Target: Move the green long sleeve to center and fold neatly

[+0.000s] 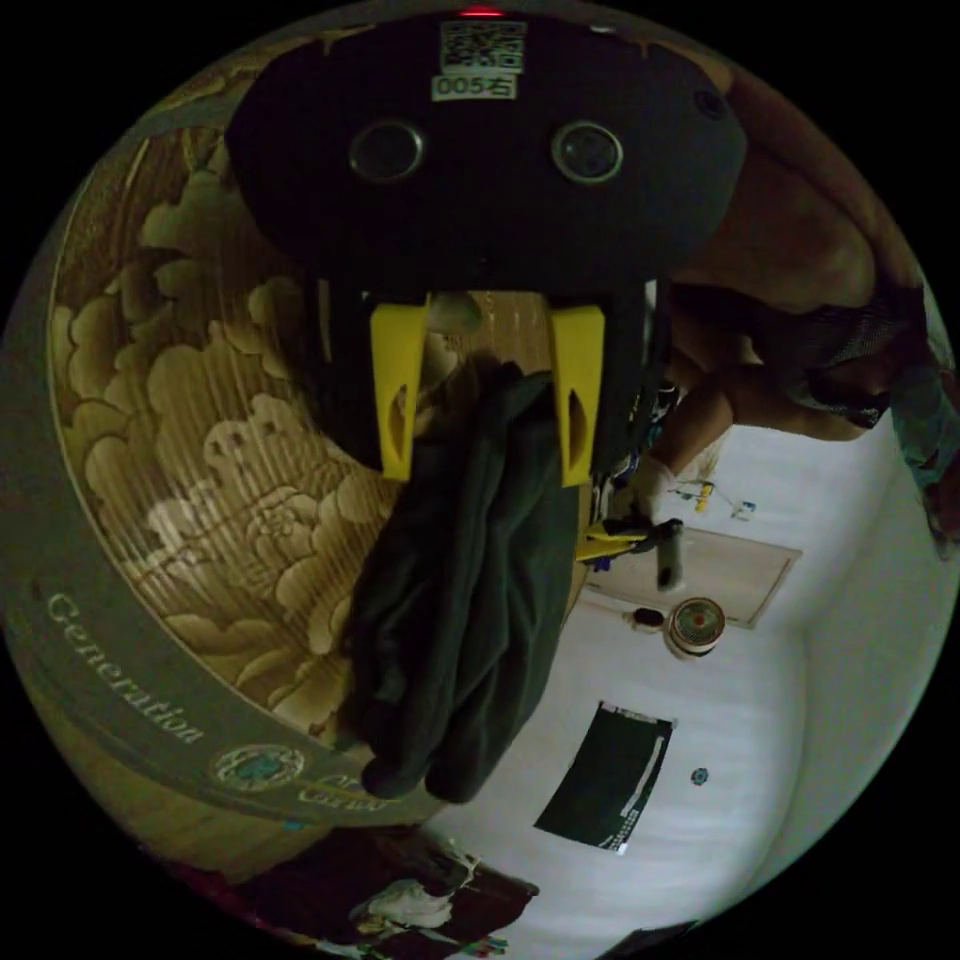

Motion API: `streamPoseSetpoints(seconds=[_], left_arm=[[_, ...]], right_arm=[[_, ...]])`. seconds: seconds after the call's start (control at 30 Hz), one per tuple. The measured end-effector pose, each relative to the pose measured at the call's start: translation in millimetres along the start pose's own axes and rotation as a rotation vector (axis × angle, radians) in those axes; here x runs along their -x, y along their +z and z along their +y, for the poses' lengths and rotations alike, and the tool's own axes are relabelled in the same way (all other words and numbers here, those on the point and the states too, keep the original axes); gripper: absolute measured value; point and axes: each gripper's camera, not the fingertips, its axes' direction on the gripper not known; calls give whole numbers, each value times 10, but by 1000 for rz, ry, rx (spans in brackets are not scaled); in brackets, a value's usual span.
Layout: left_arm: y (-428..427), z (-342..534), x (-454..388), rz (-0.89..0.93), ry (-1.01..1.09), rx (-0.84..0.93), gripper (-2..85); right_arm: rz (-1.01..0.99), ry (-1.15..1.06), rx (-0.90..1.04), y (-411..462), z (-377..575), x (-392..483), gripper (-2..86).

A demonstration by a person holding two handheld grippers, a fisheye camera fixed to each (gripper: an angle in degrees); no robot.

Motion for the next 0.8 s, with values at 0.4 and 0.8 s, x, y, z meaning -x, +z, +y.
streamPoseSetpoints(seconds=[0.4, 0.8], left_arm=[[-668, 758, 718, 392, -99, -47, 103], [-3306, 1817, 638, 363, 122, -16, 74]], right_arm=[[-139, 90, 57, 1036, -265, -258, 83], [-278, -137, -16, 1767, -850, 979, 57]])
